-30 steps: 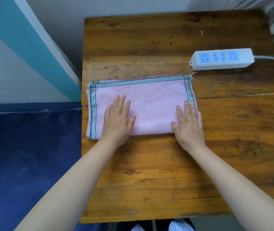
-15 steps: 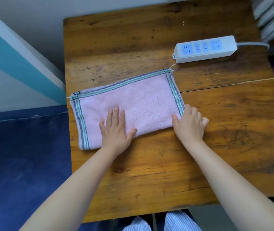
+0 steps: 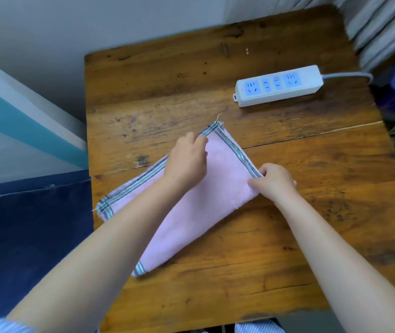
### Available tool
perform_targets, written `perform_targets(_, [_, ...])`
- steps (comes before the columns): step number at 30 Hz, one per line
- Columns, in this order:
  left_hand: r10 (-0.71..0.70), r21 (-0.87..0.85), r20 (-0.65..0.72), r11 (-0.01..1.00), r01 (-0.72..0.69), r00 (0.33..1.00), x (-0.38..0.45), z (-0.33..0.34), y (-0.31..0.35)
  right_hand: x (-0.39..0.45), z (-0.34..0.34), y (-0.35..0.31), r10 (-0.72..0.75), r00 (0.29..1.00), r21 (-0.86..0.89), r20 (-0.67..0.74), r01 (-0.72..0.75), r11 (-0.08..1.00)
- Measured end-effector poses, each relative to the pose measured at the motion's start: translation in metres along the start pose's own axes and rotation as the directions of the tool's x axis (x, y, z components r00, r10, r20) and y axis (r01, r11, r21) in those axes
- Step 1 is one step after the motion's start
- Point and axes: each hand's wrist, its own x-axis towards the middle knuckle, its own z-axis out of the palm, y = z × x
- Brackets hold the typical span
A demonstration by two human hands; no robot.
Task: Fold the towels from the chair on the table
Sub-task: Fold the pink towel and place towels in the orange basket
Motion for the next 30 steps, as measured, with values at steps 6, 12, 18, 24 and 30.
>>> perform_targets(6, [0.197, 0.291, 0.267, 0.917, -0.273, 0.943, 0.078, -0.011, 0.021, 0.003, -0.010, 0.008, -0.084, 0.994, -0.029, 0.076, 0.086, 0.996])
perform_targets(12, [0.115, 0.341, 0.452, 0.894, -0.291, 0.884, 0.107, -0.011, 0.026, 0.014, -0.024, 0.009, -0.130, 0.974, 0.029, 0.185, 0.127, 0.991])
perform_targets(18, [0.064, 0.224, 0.409, 0.960, -0.169, 0.910, 0.117, -0.020, 0.031, 0.028, -0.037, 0.014, -0.176, 0.983, -0.048, 0.058, 0.179, 0.983])
perform_targets(24, [0.093, -0.115, 0.283, 0.991, -0.063, 0.955, 0.112, -0.048, 0.030, 0.031, -0.055, 0.014, -0.364, 0.892, -0.121, -0.267, 0.344, 0.931])
perform_targets(30, [0.146, -0.211, 0.134, 0.971, -0.115, 0.980, 0.085, -0.071, 0.015, 0.008, -0.062, 0.005, -0.534, 0.735, -0.155, -0.418, 0.522, 0.839])
